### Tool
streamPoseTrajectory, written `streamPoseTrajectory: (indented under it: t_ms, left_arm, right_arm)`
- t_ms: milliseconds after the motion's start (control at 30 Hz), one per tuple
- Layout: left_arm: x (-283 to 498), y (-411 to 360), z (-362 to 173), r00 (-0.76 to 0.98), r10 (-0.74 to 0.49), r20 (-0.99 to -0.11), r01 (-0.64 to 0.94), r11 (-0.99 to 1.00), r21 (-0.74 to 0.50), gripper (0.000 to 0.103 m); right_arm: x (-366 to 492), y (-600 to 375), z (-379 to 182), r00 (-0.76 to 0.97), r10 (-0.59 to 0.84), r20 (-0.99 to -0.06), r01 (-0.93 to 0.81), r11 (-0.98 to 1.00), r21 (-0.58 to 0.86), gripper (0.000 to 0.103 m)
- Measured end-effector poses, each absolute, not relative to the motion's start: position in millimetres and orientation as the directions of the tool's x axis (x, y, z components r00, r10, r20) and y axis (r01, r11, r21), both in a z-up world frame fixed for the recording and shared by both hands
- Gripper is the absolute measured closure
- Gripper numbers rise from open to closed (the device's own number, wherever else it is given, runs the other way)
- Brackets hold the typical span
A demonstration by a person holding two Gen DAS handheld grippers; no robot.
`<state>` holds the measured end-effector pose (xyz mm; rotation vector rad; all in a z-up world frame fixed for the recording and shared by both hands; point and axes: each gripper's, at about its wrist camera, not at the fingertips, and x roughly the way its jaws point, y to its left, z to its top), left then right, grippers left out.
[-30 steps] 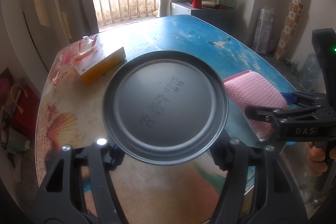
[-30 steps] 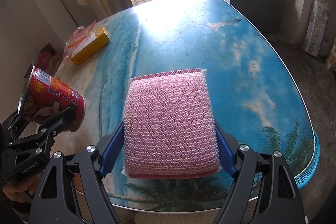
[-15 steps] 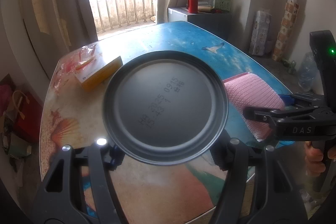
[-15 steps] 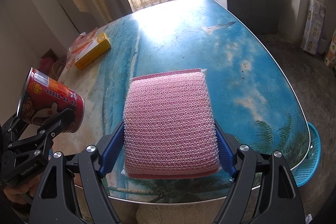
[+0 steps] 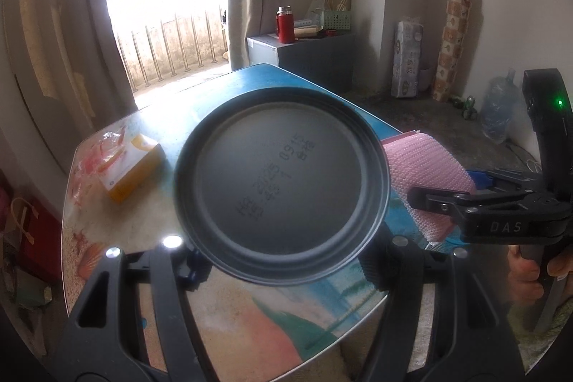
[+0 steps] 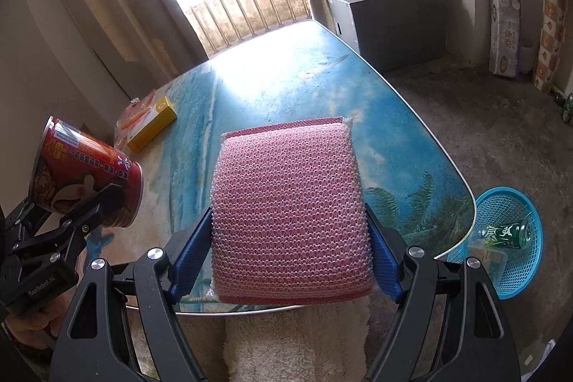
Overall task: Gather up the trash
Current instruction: 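Carry the red can and pink sponge with both tools over the blue wastebasket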
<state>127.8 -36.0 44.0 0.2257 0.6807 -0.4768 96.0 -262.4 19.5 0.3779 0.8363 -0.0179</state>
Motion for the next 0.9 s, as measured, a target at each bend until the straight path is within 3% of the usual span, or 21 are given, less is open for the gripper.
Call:
streamPoseTrajectory:
  t_ms: [467,667,900]
  left_arm:
    - [86.2,-172.7,62.3,0.530,-0.579,-0.620,0.745,0.667,0.013,0.041]
    - [68.0,-240.7,48.1,0.407,-0.646,-0.646,0.832,0.553,-0.028,0.041]
    - [63.7,-317.2,2.2,0.222,-0.668,-0.710,0.877,0.455,-0.154,0.041]
  right_arm:
    - [-32.6,-405.5,12.7,0.688,-0.147,-0.710,0.522,0.780,0.344,0.026]
    - [-84.6,-456.2,-20.5,0.617,-0.230,-0.752,0.673,0.650,0.353,0.026]
    - [-110.9,-491.7,-58.8,0.558,-0.233,-0.796,0.753,0.545,0.369,0.026]
